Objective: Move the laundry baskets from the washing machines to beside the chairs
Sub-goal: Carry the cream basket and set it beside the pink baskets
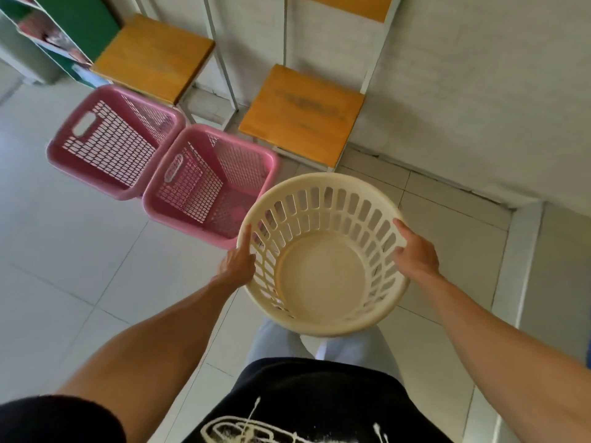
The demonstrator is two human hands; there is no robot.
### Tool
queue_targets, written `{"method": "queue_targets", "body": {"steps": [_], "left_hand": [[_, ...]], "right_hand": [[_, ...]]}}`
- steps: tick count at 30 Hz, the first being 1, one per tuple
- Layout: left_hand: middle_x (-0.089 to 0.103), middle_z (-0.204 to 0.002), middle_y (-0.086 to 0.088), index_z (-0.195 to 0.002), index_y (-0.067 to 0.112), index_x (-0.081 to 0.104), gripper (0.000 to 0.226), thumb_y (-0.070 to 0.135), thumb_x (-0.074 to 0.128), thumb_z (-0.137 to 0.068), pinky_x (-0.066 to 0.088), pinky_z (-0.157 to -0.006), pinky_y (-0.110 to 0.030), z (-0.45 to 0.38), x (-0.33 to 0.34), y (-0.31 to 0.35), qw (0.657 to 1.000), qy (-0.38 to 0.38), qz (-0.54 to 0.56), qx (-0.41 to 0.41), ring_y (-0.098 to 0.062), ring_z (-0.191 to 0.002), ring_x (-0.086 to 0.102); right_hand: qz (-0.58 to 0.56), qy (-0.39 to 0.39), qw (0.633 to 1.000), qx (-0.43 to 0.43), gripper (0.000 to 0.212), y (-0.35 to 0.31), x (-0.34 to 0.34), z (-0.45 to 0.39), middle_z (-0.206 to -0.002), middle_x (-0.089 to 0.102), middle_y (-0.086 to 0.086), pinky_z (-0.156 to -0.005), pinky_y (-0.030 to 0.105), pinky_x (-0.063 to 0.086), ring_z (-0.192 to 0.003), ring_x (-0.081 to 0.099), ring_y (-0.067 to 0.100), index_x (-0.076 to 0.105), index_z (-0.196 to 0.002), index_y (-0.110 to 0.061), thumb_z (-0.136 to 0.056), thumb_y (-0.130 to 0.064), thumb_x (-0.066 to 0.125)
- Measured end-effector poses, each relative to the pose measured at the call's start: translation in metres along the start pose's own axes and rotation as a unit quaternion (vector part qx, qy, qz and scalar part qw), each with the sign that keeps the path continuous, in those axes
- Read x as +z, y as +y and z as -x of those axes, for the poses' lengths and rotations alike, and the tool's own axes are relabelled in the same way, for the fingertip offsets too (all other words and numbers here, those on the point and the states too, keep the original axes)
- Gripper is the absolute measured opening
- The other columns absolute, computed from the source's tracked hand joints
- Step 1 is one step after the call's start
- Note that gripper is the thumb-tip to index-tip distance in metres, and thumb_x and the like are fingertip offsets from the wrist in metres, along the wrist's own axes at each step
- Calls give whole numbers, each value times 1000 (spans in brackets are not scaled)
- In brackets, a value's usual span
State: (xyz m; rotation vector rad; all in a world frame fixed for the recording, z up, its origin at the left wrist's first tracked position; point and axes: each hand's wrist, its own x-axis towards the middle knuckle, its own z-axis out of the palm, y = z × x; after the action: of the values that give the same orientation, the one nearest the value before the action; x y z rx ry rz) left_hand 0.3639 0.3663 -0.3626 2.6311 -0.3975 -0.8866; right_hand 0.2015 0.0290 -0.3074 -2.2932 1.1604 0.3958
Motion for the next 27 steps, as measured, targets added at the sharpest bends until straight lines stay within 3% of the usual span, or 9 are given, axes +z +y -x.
{"method": "queue_targets", "body": {"steps": [3, 8, 11, 15, 19, 23, 26, 27], "left_hand": [[59, -121, -20, -155, 32, -15, 96, 6, 54, -94, 54, -56, -30, -22, -2, 5, 999, 11, 6, 36, -22, -77, 63], [55, -130, -23, -153, 39, -18, 99, 8, 55, -93, 50, -54, -26, -53, 20, 5, 1000, 7, 24, -2, -27, -86, 65], [61, -122, -21, -152, 42, -21, 106, 11, 61, -91, 55, -57, -29, -63, 40, -3, 998, -33, 50, -32, -28, -85, 68], [63, -120, -21, -150, 43, -25, 114, 12, 65, -87, 61, -70, -43, -87, 69, -18, 995, -70, 65, -40, -33, -93, 68], [58, -127, -21, -153, 35, -21, 111, 8, 65, -87, 58, -77, -40, -125, 100, -28, 993, -67, 83, -48, -35, -101, 65], [61, -112, -23, -151, 42, -21, 114, 5, 63, -84, 57, -61, -37, -170, 135, -38, 990, -59, 71, -110, -29, -82, 64], [56, -126, -25, -152, 40, -21, 113, 2, 62, -86, 50, -56, -33, -201, 155, -42, 987, -67, 72, -129, -24, -75, 59], [56, -122, -25, -151, 40, -22, 113, 2, 62, -87, 50, -53, -32, -211, 162, -44, 986, -65, 72, -133, -24, -72, 58]], "right_hand": [[2, -16, 1000, 9, 72, -4, -3, -23, -137, 62, 5, -82, 36, 56, -96, 63, 23, 33, -155, -41, -94, -7, 53], [32, -62, 998, 2, 75, -3, 10, -65, -127, 66, 5, -79, 36, 57, -89, 63, 21, 27, -157, -40, -95, -6, 52], [68, -91, 993, -7, 76, 7, 30, -92, -118, 68, 7, -78, 40, 59, -90, 65, 24, 20, -157, -43, -98, -11, 53], [116, -108, 987, -26, 78, 20, 66, -135, -112, 64, 9, -74, 40, 56, -89, 62, 26, 13, -157, -44, -98, -12, 52], [148, -122, 981, -38, 79, 29, 103, -187, -109, 61, 10, -68, 35, 48, -83, 59, 24, 10, -158, -45, -98, -14, 52], [161, -133, 977, -40, 79, 32, 142, -235, -112, 61, 12, -74, 37, 49, -88, 55, 26, 8, -158, -47, -100, -14, 51], [171, -137, 975, -36, 79, 34, 167, -268, -115, 60, 13, -82, 40, 50, -95, 56, 29, 7, -157, -48, -101, -15, 51], [169, -137, 975, -34, 79, 34, 175, -278, -115, 60, 13, -81, 39, 50, -93, 55, 28, 7, -157, -49, -100, -15, 51]]}}
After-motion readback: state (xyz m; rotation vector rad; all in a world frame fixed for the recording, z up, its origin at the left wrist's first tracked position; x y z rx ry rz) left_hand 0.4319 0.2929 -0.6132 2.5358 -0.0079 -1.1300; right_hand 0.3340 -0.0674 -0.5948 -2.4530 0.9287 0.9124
